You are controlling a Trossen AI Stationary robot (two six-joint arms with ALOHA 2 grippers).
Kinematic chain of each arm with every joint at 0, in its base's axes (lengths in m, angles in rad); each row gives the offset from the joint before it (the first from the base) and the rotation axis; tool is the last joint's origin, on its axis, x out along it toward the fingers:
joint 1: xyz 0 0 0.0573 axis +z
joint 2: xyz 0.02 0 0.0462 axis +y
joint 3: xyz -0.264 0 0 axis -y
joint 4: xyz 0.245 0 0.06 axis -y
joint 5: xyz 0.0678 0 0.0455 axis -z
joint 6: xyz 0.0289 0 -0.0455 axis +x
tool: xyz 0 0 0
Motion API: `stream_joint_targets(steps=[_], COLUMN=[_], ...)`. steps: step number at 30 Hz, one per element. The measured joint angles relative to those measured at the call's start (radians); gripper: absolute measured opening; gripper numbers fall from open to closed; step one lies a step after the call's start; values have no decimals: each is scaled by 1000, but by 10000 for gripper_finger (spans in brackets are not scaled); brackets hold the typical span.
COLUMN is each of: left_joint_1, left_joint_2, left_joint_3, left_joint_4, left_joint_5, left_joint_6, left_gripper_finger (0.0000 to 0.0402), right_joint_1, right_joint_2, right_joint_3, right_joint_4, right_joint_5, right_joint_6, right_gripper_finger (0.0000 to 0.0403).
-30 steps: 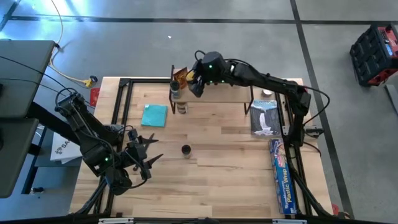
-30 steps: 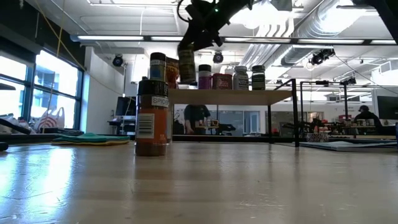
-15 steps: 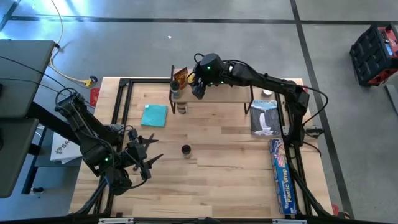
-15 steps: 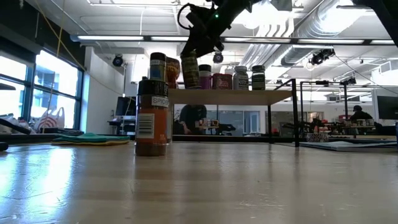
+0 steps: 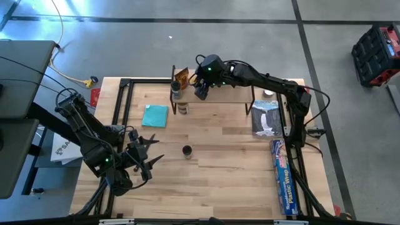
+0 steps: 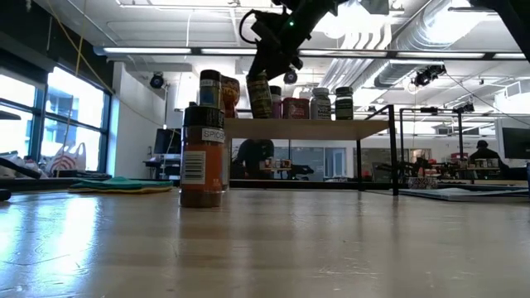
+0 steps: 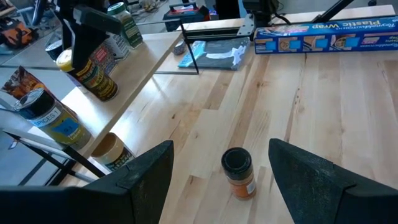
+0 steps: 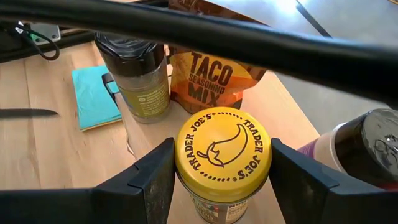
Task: Shelf spices
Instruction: Put the yellow seasoning bottle on the shelf
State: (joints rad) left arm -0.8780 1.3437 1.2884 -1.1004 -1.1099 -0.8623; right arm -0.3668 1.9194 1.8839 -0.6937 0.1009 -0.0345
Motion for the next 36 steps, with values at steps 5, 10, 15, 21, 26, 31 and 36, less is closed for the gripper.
stream_joint_targets(steps=[5, 10, 15, 21, 26, 31, 36], left_joint_1=[0, 0, 0, 1, 1, 8, 30], left_joint_2=[0, 0, 0, 0, 0, 0, 0], left_joint_3=[0, 0, 0, 0, 0, 0, 0], left_joint_4=[0, 0, 0, 0, 0, 0, -1], left_joint_5=[0, 0, -1, -10, -15, -12, 8], left_joint_6=[0, 0, 0, 1, 1, 1, 4], left_gripper_finger=[259, 259, 259, 259, 259, 259, 259], right_joint_1=[0, 0, 0, 0, -3, -8, -8], right_joint_2=[0, 0, -3, -10, -5, 48, 136], right_joint_3=[0, 0, 0, 75, 193, 318, 422], right_joint_4=[-6, -16, -26, -62, -188, -348, -420], right_joint_5=[1, 0, 4, 42, 44, -7, -22], right_joint_6=[4, -1, -19, -27, -27, -30, -60], right_gripper_finger=[222, 259, 296, 302, 302, 302, 303])
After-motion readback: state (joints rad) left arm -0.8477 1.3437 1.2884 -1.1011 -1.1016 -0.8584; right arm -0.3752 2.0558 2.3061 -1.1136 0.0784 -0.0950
